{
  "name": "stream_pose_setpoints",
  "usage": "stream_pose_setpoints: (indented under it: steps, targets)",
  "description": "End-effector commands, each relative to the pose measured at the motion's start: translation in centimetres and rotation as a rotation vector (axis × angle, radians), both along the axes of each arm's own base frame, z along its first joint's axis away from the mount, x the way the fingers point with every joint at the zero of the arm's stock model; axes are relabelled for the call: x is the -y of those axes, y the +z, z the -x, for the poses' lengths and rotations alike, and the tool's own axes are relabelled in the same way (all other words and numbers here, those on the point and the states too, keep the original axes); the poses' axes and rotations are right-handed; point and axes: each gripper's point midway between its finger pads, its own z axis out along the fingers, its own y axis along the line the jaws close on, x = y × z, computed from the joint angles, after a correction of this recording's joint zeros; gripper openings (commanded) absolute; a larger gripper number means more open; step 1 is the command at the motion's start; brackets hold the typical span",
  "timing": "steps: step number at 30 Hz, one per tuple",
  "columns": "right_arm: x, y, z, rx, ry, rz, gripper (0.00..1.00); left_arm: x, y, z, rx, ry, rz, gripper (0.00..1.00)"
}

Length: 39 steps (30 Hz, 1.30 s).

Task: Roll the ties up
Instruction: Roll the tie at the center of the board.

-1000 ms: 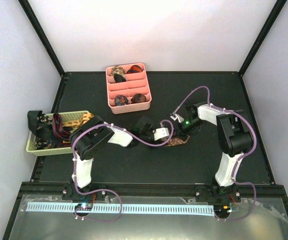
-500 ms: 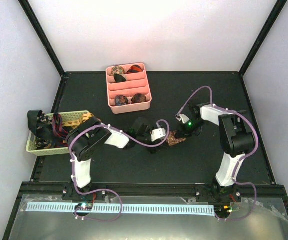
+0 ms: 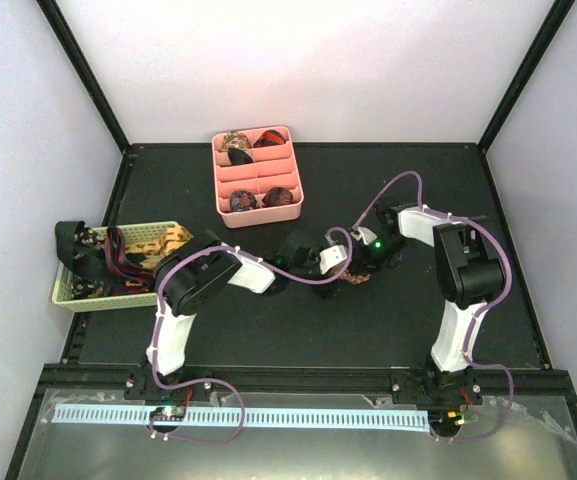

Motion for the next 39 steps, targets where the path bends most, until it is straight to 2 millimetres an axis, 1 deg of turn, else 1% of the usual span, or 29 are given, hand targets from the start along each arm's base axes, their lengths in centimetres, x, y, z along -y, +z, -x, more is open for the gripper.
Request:
stream_pose_setpoints:
  steps: [1, 3, 4, 5, 11, 12, 15, 19, 22, 26, 28, 30, 33, 36, 39]
  targets:
    - [1.5, -3.3, 0.1, -0.018, -0.007, 0.122, 0.02, 1.7, -0.2, -1.0, -0.026, 0.055, 0.016, 0.73]
    - [1.4, -3.3, 0.2, -0.022, -0.010, 0.117, 0.02, 1.4, -1.2, -1.1, -0.038, 0.073, -0.017, 0.61]
    - [1.4, -3.1, 0.2, -0.022, -0.014, 0.115, 0.01, 1.1, -1.7, -1.1, -0.041, 0.077, -0.039, 0.53]
    - [1.4, -3.0, 0.3, -0.020, -0.016, 0.112, 0.01, 0.8, -2.1, -0.9, -0.042, 0.073, -0.061, 0.50]
    - [1.8, -1.2, -0.2, -0.006, -0.033, 0.069, 0.05, -2.6, -5.2, 1.0, -0.037, 0.050, -0.217, 0.46]
    - [1.9, -0.9, -0.3, -0.006, -0.035, 0.061, 0.07, -3.1, -5.8, 1.4, -0.047, 0.040, -0.240, 0.45]
    - [2.2, 0.1, -0.3, -0.008, -0.025, 0.040, 0.25, -4.1, -7.0, 2.3, -0.057, 0.011, -0.292, 0.42]
    - [2.9, 2.1, -1.5, 0.021, -0.045, -0.005, 0.32, -4.9, -7.5, 2.9, -0.048, -0.015, -0.333, 0.41]
    - [3.3, 2.8, -2.2, 0.042, -0.047, -0.003, 0.38, -5.2, -7.8, 3.0, -0.052, -0.029, -0.360, 0.41]
    - [4.0, 2.1, -3.4, 0.064, -0.071, 0.050, 0.51, -5.2, -8.1, 3.0, -0.061, -0.037, -0.384, 0.40]
    - [4.5, 1.4, -4.0, 0.066, -0.081, 0.087, 0.57, -5.1, -8.2, 2.9, -0.065, -0.037, -0.386, 0.40]
    - [5.0, 0.4, -3.8, 0.045, -0.068, 0.120, 0.60, -5.0, -8.2, 2.8, -0.068, -0.039, -0.386, 0.40]
    - [5.3, -0.7, -2.7, 0.000, -0.044, 0.135, 0.65, -5.0, -8.2, 2.8, -0.070, -0.038, -0.386, 0.40]
    - [4.2, -0.9, -1.5, -0.047, -0.026, 0.077, 0.64, -4.8, -8.2, 2.8, -0.072, -0.041, -0.382, 0.40]
    - [2.0, 0.2, -0.1, -0.105, -0.004, -0.056, 0.59, -4.7, -8.1, 2.6, -0.070, -0.039, -0.378, 0.40]
